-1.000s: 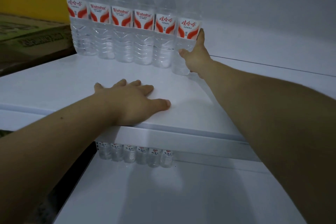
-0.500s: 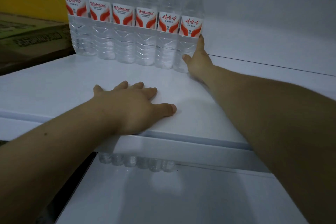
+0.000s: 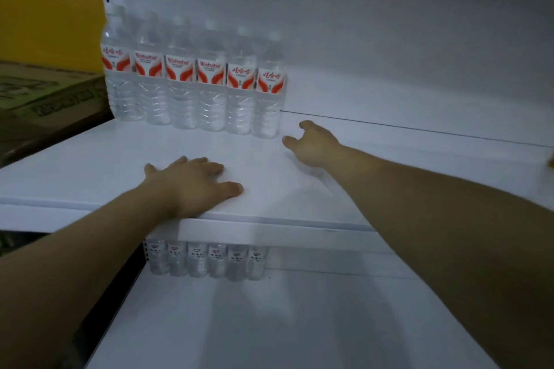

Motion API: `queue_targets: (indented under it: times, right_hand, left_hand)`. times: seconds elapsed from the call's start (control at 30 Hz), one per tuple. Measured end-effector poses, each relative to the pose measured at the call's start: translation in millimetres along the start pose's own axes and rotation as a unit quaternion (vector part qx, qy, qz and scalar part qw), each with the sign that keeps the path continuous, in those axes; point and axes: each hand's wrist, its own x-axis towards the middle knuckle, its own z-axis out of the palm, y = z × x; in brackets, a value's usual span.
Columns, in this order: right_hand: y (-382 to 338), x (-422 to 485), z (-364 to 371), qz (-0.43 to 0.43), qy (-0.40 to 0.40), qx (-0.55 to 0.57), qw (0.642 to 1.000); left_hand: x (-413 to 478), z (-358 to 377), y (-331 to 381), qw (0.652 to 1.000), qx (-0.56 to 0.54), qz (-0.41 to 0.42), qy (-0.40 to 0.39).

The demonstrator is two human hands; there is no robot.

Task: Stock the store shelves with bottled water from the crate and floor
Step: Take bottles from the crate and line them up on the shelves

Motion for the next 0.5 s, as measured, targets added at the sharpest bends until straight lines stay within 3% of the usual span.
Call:
queue_targets:
  times: [0.13,0.5]
  right_hand:
    - [28.1,-73.1,-41.3,0.035,-0.018,-0.015,0.999]
    - [107.9,-311.0,-143.3,0.169,0.023,-0.026,0.985]
  left_hand:
    - [-24.5,-10.6,13.4,0.998,-0.054,0.018,-0.006]
    - [-176.1,14.3,170.2,0.955,-0.129,0.261,-0.065]
